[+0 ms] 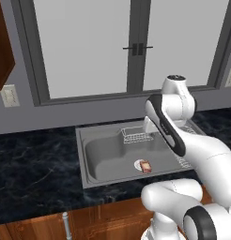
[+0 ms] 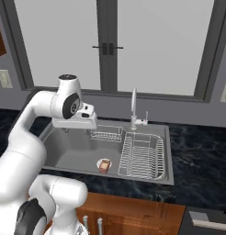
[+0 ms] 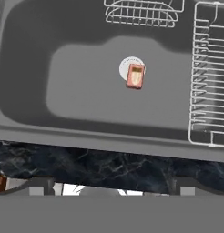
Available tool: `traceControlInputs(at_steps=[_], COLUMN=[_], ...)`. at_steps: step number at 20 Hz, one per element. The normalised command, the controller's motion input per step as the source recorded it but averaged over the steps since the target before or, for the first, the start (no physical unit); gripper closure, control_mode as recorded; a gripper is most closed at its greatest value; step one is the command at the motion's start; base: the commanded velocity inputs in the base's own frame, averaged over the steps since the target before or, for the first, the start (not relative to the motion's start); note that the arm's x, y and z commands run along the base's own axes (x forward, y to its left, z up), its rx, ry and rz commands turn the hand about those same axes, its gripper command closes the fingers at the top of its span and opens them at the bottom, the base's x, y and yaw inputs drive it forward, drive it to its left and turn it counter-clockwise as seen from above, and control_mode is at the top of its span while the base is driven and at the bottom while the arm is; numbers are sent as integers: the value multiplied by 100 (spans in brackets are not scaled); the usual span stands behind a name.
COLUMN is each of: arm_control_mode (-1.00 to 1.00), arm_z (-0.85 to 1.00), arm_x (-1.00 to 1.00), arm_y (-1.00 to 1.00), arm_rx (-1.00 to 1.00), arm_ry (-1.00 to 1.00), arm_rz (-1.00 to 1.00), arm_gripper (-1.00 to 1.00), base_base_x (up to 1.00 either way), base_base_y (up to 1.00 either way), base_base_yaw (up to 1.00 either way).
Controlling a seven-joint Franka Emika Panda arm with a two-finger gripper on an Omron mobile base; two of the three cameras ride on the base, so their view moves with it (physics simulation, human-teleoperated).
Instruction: Pick up the soap dispenser and bar soap from the sink, and place them back in the cabinet, and close the cabinet door.
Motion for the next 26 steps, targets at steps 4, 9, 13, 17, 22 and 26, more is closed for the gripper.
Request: traceControlInputs(at_steps=[4,9,13,17,22,26], arm_control_mode=[-100,-100,-100,-100,-100,-100], arm_z=[-48,-47,-47,-43,-30,-23], arm_x=[23,26,26,28,28,29], arm_y=[-12,-8,-4,-1,0,0], arm_rx=[0,0,0,0,0,0], arm_ry=[-3,-4,-5,-4,-3,0], arm_rz=[0,0,-1,-5,-12,-18], arm_gripper=[-100,-100,-100,-100,-100,-100], base_base_x=[0,0,0,0,0,0], base_base_y=[0,0,0,0,0,0], base_base_yaw=[0,0,0,0,0,0])
